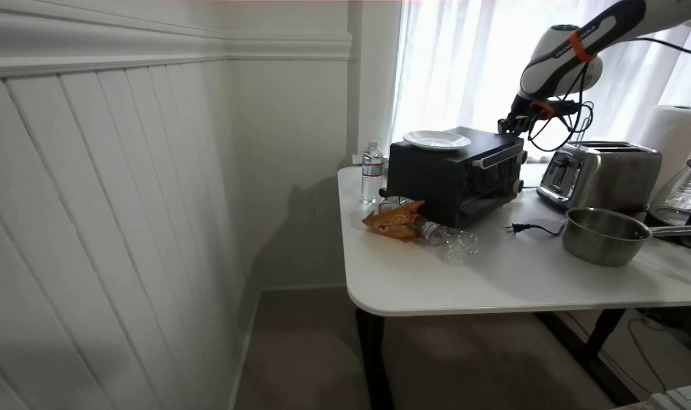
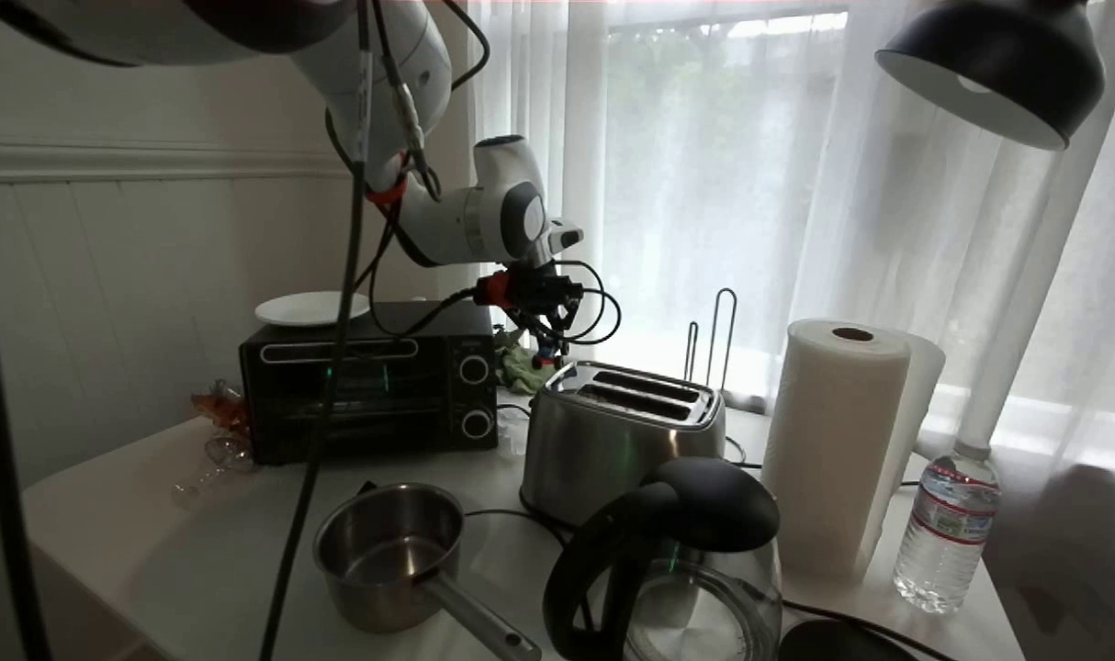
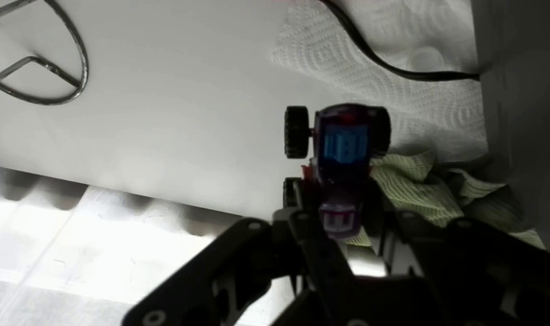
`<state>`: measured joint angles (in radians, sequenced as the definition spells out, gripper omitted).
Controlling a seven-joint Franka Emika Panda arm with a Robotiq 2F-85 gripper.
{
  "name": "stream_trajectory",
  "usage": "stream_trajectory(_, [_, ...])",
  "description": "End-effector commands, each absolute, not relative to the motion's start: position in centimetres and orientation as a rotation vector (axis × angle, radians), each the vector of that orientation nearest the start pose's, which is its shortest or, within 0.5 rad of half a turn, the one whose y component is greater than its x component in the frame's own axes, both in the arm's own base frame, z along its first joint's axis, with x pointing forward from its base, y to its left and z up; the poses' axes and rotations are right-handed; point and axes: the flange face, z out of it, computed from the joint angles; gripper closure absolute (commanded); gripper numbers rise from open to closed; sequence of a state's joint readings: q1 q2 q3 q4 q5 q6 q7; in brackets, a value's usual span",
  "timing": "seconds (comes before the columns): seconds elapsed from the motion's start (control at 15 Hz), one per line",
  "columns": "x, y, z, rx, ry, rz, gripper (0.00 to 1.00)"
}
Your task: Pick up the toy car from the silver pot and put it on the table to the right of the black oven
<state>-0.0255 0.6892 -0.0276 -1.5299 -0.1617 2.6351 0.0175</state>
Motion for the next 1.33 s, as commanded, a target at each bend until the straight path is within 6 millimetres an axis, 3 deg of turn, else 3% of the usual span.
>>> stream_trajectory(0.0, [74.5, -3.2, 29.6, -3.199, -0.102, -0.671, 0.7])
stream_trajectory(0.13, [74.7, -3.3, 29.7, -3.198, -0.1, -0.676, 0.7])
stream_trajectory(0.2, [74.7, -3.3, 29.8, -3.198, -0.099, -0.677, 0.93])
stream_trajectory(1.0, [74.6, -4.9, 23.7, -3.25, -0.042, -0.455, 0.93])
stream_trajectory(1.07, [74.6, -5.1, 23.4, -3.257, -0.037, -0.445, 0.82])
stream_trajectory(1.13, [74.6, -5.2, 23.3, -3.258, -0.033, -0.433, 0.54])
stream_trajectory(1.27, [74.7, -5.5, 23.2, -3.261, -0.028, -0.429, 0.44])
